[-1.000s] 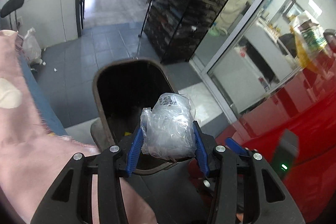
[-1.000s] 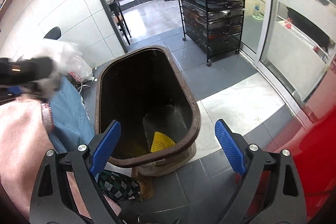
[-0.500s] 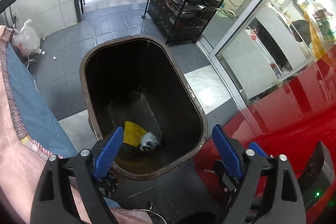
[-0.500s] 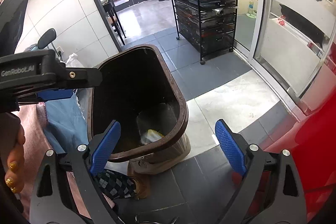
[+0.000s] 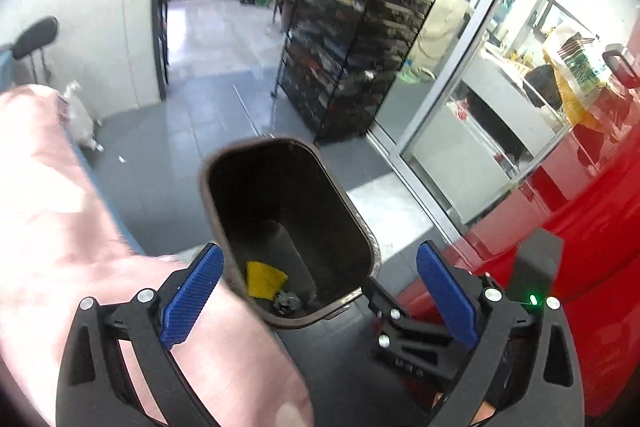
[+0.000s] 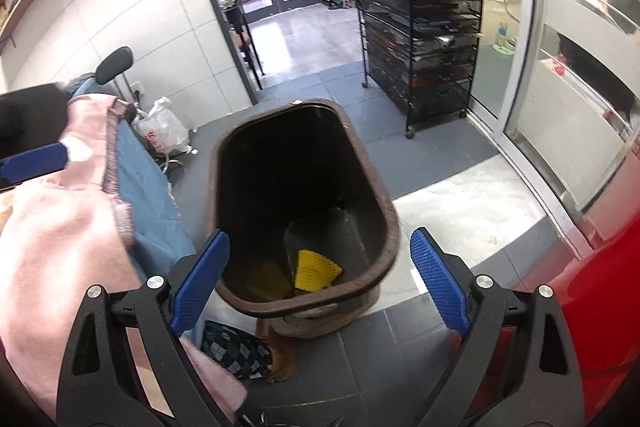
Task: Collect trash
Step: 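Move both grippers back over the trash pile on the table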
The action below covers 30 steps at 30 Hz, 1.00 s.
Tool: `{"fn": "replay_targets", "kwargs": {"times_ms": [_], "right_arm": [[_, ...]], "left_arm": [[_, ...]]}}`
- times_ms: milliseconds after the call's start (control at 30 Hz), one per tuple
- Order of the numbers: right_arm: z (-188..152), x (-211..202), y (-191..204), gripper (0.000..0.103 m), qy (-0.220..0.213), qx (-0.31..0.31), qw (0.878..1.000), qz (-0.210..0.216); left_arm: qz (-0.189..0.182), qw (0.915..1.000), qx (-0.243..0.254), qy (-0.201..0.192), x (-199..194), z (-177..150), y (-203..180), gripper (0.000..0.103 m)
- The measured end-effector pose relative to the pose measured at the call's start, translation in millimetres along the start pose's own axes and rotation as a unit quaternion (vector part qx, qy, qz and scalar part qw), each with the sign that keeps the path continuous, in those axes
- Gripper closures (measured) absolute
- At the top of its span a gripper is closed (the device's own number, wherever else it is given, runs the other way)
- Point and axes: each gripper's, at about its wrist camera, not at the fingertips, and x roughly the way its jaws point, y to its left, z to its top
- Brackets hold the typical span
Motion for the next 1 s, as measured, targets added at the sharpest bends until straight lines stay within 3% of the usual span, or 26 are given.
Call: {"fn": "replay_targets", "kwargs": {"times_ms": [300, 400, 633, 800, 1000], "right_arm": [[14, -28, 53, 0.011, -0.022, -0.054, 0.997, 0.051], [18, -38, 77, 0.009, -0.031, -0.077, 0.994, 0.070], [18, -53, 130, 0.008, -0.030, -0.129, 0.985, 0.114], [13, -63, 165, 0.008, -0.027, -0.168, 0.973, 0.154], [6, -77, 208, 0.008, -0.029, -0.214, 0.957, 0.192]], "left_arm": [[0.056, 0.9956, -0.015, -0.074, -75, -26, 33, 0.006], [0.090, 0.9890, -0.040, -0.110, -102, -39, 52, 0.006], [0.183, 0.9611, -0.103, -0.179, -162, -70, 100, 0.006], [0.241, 0.9391, -0.152, -0.193, -190, -85, 142, 0.006], [0.274, 0.9178, -0.207, -0.199, -216, -93, 198, 0.006]]}}
